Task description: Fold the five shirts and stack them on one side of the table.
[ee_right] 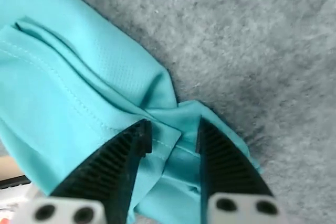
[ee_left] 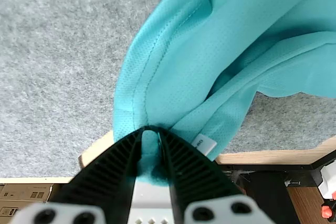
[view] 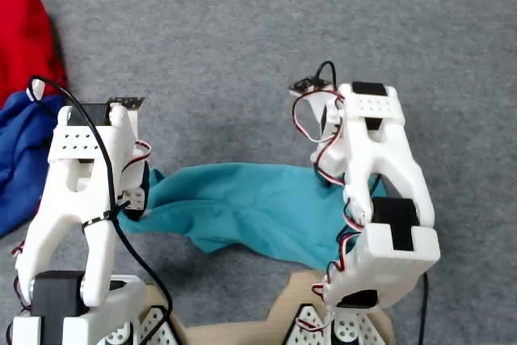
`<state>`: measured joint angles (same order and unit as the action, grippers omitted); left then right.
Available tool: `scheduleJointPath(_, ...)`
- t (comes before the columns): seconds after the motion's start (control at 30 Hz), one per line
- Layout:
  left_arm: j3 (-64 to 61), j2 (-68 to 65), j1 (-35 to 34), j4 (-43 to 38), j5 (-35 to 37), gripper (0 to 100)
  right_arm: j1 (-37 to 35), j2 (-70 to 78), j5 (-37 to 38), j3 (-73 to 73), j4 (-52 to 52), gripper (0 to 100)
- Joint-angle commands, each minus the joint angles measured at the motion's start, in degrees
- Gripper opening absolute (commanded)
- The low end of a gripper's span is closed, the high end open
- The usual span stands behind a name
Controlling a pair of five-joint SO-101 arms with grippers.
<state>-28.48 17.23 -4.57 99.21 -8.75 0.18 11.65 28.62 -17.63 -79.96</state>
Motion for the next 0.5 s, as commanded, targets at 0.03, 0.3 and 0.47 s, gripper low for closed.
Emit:
scheduleJointPath(0.03, 0.00, 1.63, 0.35, 0.26, -0.18, 2, -0.31, 0.13, 0.70, -0.31, 0.53, 5.5)
scheduleJointPath(0.3, 0.00, 1.63, 0.26, 0.26, -0.09, 2, -0.22, -0.66, 0.18, 0.75, -0.26, 0.6)
scheduleJointPath(0.47, 0.09, 1.63, 0.26, 0.26, -0.09, 2, -0.22, -4.79, 0.18, 4.88, -4.13, 0.5)
